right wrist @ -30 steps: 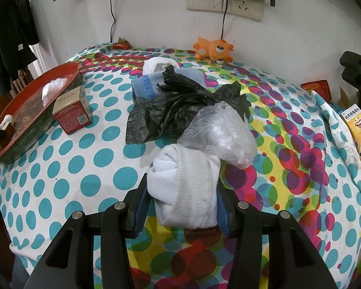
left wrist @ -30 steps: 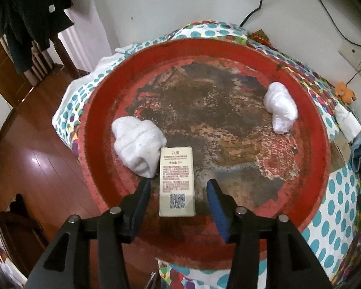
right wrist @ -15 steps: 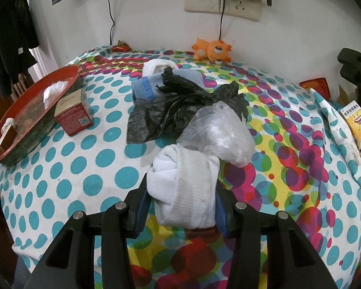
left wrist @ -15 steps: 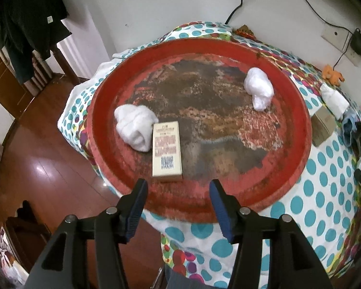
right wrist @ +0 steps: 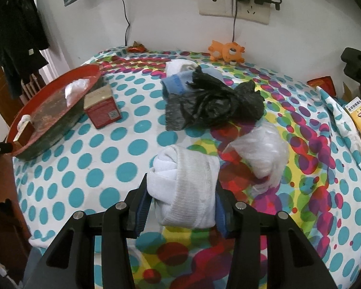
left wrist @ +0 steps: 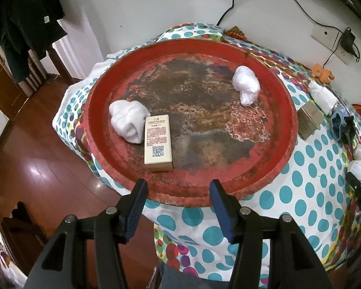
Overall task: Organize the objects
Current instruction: 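Carry the white rolled sock onto the red tray and open the right tool, then move the right tool back and grasp the clear plastic bag bundle, then grasp the brown MARUBI box with the left tool and lift it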
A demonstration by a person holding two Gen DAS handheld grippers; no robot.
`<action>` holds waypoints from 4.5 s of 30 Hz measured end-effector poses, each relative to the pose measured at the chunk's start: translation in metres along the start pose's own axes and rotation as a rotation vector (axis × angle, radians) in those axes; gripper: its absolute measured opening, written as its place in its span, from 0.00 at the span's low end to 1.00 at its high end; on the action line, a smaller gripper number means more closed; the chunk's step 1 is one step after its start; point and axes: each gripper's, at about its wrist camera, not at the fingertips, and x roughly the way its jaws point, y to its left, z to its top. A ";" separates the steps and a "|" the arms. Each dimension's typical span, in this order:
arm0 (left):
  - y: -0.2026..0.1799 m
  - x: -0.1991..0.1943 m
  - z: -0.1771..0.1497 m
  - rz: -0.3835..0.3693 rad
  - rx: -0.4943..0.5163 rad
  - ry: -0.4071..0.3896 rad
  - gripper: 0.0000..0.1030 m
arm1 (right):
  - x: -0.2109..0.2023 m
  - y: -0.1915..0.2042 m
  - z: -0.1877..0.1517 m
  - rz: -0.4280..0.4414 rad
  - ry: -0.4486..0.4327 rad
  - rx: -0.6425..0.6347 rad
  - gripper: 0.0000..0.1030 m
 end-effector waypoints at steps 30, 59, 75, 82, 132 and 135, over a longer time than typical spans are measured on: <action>0.045 -0.014 -0.003 0.017 -0.081 -0.031 0.53 | 0.013 0.176 0.070 0.245 -0.015 -0.257 0.42; 0.080 -0.004 -0.010 0.046 -0.137 0.022 0.53 | 0.101 0.242 0.111 0.191 0.105 -0.319 0.56; 0.031 -0.014 -0.009 0.035 -0.030 0.012 0.53 | 0.022 0.176 0.087 0.191 -0.019 -0.233 0.70; -0.008 -0.015 -0.009 0.010 0.053 0.012 0.53 | -0.005 0.101 0.075 0.080 -0.057 -0.158 0.75; -0.214 0.000 0.056 -0.240 0.637 0.012 0.53 | 0.026 -0.091 0.027 -0.073 -0.005 0.074 0.35; -0.220 0.008 0.062 -0.226 0.683 0.023 0.53 | 0.026 -0.092 0.027 -0.075 -0.005 0.073 0.35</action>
